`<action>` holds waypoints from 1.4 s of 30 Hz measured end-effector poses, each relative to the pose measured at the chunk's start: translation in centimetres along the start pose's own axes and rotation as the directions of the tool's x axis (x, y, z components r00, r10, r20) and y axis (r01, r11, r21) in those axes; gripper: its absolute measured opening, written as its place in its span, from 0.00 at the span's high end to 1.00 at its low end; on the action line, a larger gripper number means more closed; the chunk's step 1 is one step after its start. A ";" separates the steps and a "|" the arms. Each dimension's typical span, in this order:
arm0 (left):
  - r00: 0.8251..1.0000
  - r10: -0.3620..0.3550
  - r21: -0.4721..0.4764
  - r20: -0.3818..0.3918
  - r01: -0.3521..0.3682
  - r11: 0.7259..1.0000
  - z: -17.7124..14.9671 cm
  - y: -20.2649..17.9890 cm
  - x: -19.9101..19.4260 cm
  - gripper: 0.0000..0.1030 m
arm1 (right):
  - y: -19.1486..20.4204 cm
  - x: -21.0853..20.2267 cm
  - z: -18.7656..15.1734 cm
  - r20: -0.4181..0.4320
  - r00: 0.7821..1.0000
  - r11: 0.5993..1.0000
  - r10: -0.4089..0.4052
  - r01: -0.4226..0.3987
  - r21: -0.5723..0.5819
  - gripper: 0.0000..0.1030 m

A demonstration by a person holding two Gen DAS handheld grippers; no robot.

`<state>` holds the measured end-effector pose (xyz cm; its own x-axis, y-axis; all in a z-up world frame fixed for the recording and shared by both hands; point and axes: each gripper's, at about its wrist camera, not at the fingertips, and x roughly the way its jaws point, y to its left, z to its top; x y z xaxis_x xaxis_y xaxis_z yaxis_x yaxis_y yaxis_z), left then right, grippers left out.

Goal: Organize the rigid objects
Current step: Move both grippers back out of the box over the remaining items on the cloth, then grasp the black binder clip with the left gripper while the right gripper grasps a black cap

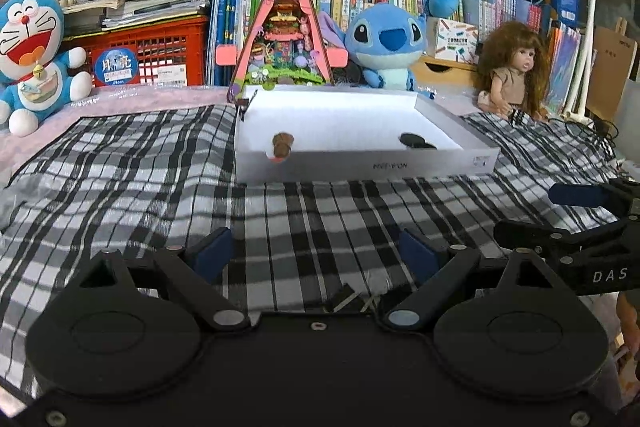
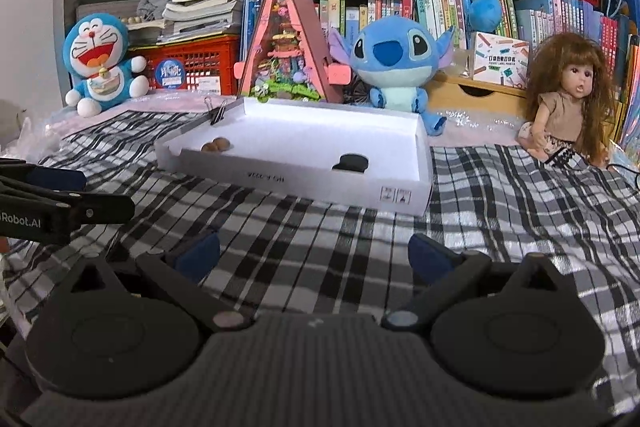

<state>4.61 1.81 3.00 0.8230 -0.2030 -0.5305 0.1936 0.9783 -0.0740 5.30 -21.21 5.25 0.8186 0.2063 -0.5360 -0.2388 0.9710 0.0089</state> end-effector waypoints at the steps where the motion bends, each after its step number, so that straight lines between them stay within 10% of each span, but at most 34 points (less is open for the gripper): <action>1: 1.000 0.000 0.001 -0.003 0.000 1.000 -0.2 -0.1 -0.1 0.13 | 0.1 -0.1 -0.3 -0.001 1.000 1.000 0.001 -0.001 0.002 0.00; 24: 1.000 0.010 0.052 -0.011 -0.009 0.999 -5.3 -1.9 -2.6 0.13 | 1.6 -2.1 -4.6 -0.030 0.999 0.998 -0.009 0.008 -0.064 0.00; 42: 0.998 0.064 0.063 -0.014 -0.063 0.996 -4.7 -1.2 -1.3 0.41 | 0.4 -3.2 -4.7 0.006 1.000 1.000 -0.027 0.027 -0.008 0.02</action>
<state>0.76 1.11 -0.16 0.8262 -0.1397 -0.5458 0.1751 0.9845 0.0132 0.14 -22.00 2.97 0.8277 0.1805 -0.5313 -0.2205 0.9753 -0.0122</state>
